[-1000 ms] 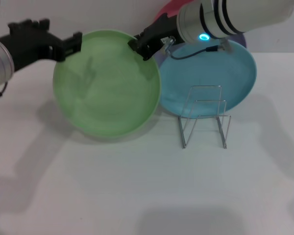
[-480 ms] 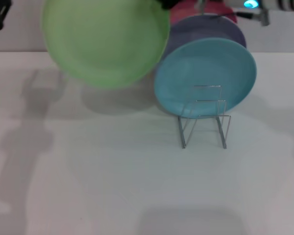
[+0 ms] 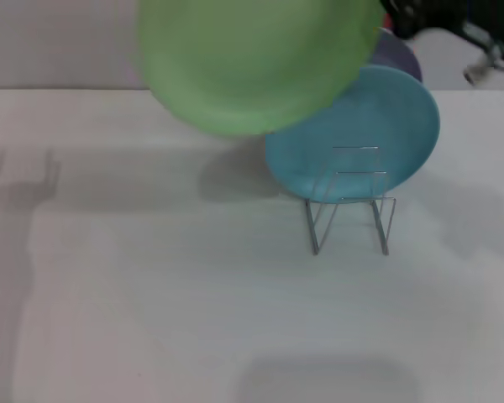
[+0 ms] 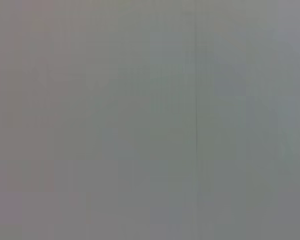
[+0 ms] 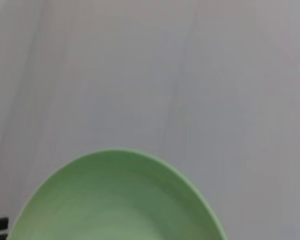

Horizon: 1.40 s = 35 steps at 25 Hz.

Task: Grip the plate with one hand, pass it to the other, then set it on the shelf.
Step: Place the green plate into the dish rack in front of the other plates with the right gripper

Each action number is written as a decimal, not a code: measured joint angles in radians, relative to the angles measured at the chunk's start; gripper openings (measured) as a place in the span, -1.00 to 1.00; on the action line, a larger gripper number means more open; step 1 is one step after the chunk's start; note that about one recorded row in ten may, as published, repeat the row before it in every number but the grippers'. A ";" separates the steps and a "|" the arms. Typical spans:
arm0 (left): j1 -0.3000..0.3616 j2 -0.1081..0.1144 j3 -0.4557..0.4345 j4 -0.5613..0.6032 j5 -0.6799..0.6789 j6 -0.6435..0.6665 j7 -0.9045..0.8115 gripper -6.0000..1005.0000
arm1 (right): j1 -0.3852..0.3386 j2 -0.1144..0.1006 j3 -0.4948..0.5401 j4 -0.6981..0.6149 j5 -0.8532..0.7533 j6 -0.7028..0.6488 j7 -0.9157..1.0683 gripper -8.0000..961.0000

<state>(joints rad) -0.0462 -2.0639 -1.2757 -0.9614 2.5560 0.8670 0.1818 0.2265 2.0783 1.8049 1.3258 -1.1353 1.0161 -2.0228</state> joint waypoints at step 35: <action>-0.067 0.003 0.039 0.184 0.003 0.019 -0.104 0.44 | -0.102 0.003 0.125 -0.491 0.290 0.372 -0.665 -0.91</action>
<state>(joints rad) -0.1135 -2.0610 -1.2368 -0.7776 2.5588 0.8862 0.0782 0.1242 2.0817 1.9296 0.8351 -0.8454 1.3885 -2.6882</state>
